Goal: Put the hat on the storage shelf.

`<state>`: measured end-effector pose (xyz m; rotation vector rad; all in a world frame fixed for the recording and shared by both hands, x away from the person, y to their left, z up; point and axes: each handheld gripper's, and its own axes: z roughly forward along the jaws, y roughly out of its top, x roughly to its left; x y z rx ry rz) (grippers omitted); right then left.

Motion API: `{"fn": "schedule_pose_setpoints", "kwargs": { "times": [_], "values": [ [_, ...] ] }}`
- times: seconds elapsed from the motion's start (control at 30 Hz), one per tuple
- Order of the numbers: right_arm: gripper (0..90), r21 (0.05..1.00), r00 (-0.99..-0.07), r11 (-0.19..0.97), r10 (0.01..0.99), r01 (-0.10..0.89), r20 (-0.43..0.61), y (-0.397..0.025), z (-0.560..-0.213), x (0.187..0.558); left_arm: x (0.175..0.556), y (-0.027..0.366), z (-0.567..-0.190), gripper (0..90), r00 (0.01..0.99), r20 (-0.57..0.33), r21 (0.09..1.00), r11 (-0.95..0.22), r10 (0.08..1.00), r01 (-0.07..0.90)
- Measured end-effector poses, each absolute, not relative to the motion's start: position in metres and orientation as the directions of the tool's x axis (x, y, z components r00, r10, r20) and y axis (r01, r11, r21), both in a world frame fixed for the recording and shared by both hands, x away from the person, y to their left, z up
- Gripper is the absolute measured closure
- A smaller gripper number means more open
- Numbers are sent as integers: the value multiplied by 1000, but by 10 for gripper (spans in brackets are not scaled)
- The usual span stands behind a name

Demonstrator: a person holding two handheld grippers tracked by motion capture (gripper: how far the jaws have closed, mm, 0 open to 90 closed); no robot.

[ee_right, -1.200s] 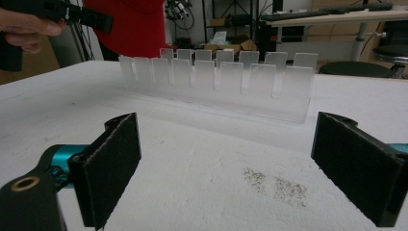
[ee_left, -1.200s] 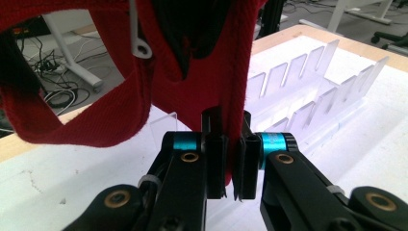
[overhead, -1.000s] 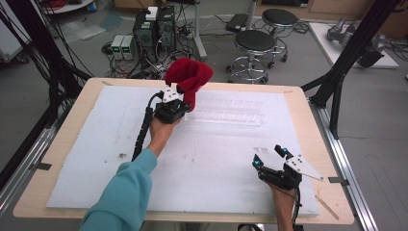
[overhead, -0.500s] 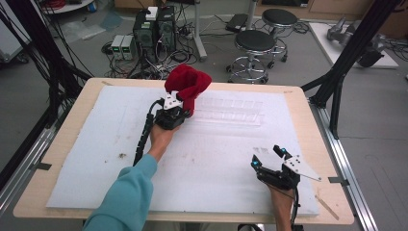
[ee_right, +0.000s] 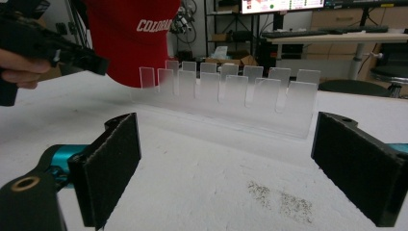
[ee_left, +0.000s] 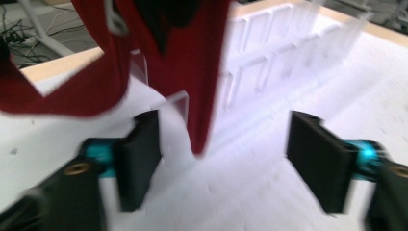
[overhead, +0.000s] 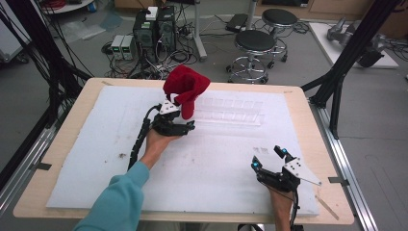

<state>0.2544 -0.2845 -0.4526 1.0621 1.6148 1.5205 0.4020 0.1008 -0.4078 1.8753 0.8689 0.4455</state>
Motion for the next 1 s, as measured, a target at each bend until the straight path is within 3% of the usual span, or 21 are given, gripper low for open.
{"fn": "schedule_pose_setpoints", "kwargs": {
  "times": [0.07,0.1,0.37,0.63,0.9,1.0],
  "values": [
    [91,994,-442,-15,895,105,60,-285,-453,253,391,110,-407,160,712,-98,870,-287,695,400],
    [91,995,-443,-15,894,101,58,-285,-453,253,381,119,-407,150,732,-89,885,-284,675,369],
    [91,995,-447,-15,893,99,58,-286,-453,254,332,181,-405,160,764,-25,937,-252,644,243],
    [91,995,-444,-1,895,95,43,-284,-453,253,304,234,-411,163,741,-9,947,-231,672,221],
    [91,997,-438,-2,898,77,36,-283,-454,251,277,288,-432,152,689,32,979,-162,724,124],
    [91,997,-437,1,899,77,33,-283,-453,251,272,300,-443,152,669,-2,989,-99,743,112]
  ]
}}
